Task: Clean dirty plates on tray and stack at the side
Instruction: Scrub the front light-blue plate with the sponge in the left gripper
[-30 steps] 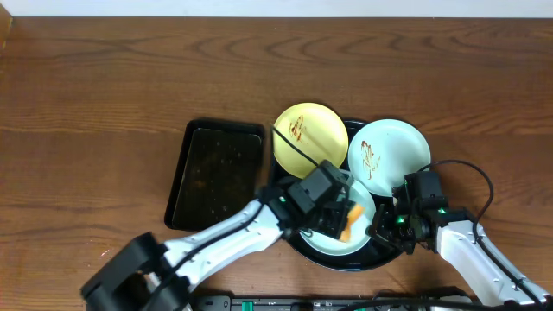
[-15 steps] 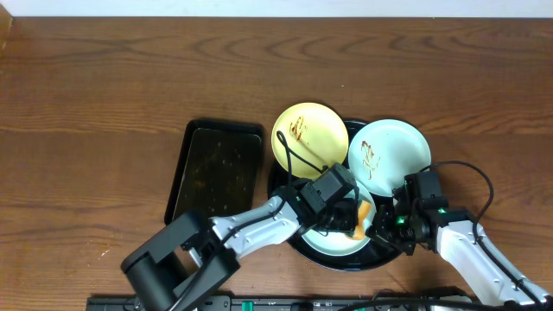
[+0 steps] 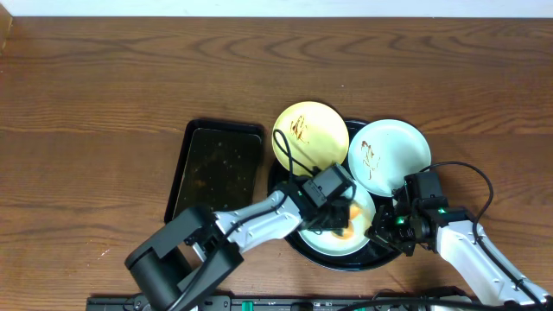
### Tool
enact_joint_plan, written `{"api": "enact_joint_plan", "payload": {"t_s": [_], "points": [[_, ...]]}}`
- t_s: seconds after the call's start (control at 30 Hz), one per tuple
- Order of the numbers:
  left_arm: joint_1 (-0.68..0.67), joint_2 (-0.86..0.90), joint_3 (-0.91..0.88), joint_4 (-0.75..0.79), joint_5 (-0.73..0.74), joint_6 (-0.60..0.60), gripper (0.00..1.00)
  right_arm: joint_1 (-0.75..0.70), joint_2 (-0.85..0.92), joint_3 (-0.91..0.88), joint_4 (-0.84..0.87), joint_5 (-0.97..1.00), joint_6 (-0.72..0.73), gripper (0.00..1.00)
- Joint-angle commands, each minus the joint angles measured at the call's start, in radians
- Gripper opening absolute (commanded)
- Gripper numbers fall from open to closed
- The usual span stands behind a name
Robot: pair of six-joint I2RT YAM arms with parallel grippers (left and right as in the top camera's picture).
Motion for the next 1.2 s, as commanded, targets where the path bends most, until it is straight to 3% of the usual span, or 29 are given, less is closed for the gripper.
{"api": "enact_joint_plan", "payload": {"t_s": [0.0,0.37,0.7,0.9,1.0,1.07,1.17], "points": [[0.078,0.031,-0.029,-0.1,-0.135,0.036,0.07,0.007,0.002,-0.025,-0.026,0.046,0.022,0.01],[0.241,0.031,-0.006,-0.263,-0.169,0.142,0.07,0.007,0.002,-0.025,-0.026,0.049,0.023,0.01],[0.258,0.023,0.018,-0.336,-0.162,0.192,0.08,0.008,0.002,-0.025,-0.028,0.061,0.037,0.01],[0.236,-0.01,0.05,-0.332,0.08,0.276,0.07,0.007,0.002,-0.025,-0.027,0.064,0.037,0.01],[0.192,-0.051,0.061,-0.327,0.106,0.276,0.07,0.007,0.002,-0.025,-0.027,0.064,0.037,0.01],[0.145,-0.084,0.061,-0.293,0.144,0.285,0.07,0.007,0.002,-0.025,-0.027,0.065,0.037,0.01],[0.085,-0.095,0.061,-0.195,0.314,0.294,0.07,0.007,0.002,-0.025,-0.024,0.069,0.037,0.01]]}}
